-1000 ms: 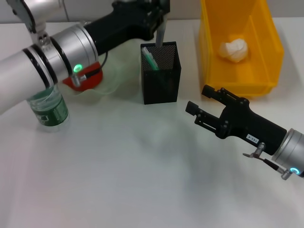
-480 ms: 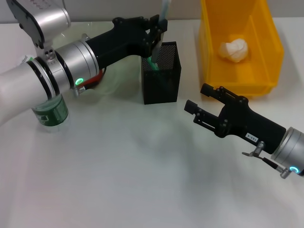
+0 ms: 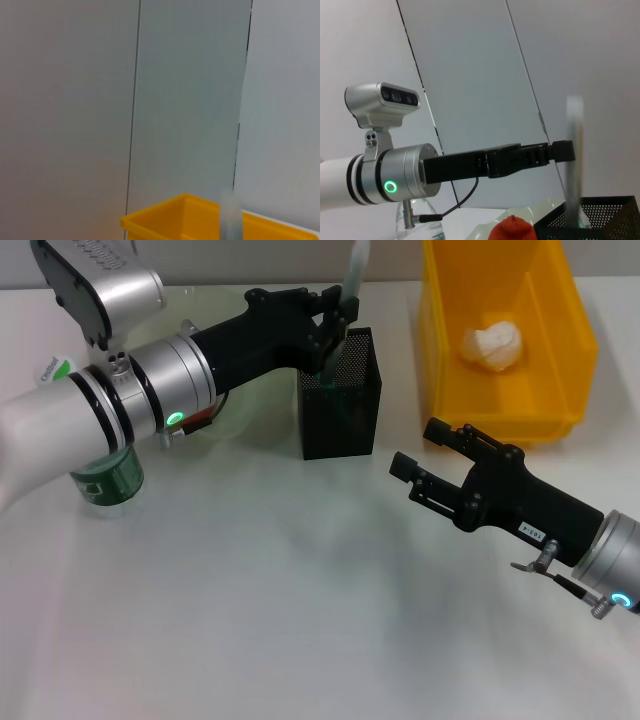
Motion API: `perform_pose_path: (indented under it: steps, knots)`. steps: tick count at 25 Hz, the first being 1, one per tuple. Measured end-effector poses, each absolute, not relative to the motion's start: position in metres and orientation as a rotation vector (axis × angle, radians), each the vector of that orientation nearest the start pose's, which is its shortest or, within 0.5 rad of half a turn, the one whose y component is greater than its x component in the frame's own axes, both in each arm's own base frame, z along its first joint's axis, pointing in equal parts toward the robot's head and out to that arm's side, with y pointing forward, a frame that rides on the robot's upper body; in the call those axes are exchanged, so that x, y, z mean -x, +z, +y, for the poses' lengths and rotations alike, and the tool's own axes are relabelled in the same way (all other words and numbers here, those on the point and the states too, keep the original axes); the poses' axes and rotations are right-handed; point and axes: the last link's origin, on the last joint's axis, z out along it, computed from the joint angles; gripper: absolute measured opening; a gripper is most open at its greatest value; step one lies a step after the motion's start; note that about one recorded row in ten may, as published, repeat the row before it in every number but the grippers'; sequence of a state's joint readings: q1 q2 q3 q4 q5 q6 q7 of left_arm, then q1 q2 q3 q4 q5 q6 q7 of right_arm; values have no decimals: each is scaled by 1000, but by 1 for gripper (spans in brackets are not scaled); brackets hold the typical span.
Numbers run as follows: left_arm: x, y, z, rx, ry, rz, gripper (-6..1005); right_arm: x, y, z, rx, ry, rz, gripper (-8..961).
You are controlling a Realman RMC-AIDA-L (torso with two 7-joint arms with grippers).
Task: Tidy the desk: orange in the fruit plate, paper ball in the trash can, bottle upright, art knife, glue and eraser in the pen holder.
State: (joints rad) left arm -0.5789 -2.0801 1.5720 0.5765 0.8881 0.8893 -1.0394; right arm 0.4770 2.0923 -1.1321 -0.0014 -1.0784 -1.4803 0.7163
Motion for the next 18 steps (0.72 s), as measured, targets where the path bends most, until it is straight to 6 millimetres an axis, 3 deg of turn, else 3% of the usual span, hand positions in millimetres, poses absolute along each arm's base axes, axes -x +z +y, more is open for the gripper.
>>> perform_pose_path:
  steps: [5,10,18]
  knots:
    - [186,-65,388,2403,-835,-446,151,-278,-72,273,2319,1095,646,725]
    - [186,-64,388,2403,-840,-445,307,-277,-71,272,2319,1104,643,725]
    - [180,-56,379,2424,-934,-455,656,-275,-71,270,2328,1122,625,726]
